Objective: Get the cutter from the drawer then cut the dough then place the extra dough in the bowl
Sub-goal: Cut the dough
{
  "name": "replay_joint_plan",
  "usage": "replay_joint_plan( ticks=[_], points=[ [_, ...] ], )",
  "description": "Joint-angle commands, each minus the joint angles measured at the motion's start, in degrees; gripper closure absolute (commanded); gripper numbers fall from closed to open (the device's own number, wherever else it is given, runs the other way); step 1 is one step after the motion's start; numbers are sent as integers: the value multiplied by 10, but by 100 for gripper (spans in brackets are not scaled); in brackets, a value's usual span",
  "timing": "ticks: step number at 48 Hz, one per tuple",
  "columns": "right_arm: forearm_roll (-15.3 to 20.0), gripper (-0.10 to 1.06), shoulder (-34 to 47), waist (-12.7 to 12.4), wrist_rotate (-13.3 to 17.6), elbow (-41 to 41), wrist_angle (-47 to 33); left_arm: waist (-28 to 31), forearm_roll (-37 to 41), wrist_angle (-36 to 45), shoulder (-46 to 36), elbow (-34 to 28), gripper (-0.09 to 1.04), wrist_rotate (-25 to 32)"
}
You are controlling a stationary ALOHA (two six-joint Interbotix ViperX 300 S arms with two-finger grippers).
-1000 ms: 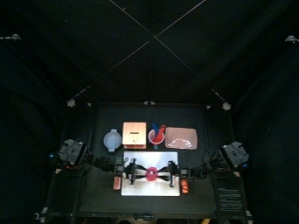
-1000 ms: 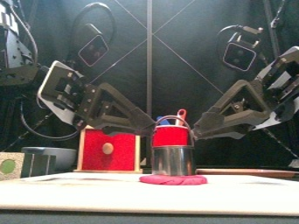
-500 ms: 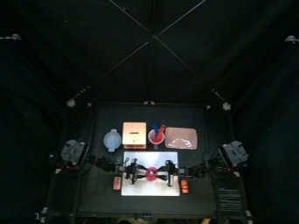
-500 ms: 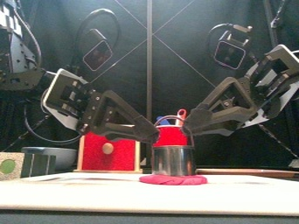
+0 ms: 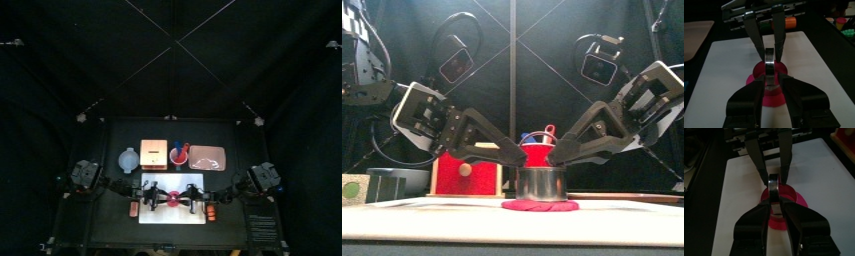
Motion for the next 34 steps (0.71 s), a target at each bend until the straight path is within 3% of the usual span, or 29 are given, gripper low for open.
replay_joint_plan(
  ticks=[1, 8, 34],
  points=[
    [-1, 39, -11, -2, 1, -9, 3, 2, 4, -2, -7, -8, 28, -1],
    [-3, 46, -10, -1, 0, -9, 7, 2, 7, 8, -7, -6, 31, 0],
    [-3, 46, -10, -14, 0, -11, 35, -15, 18, 61, -16, -3, 47, -1]
  ],
)
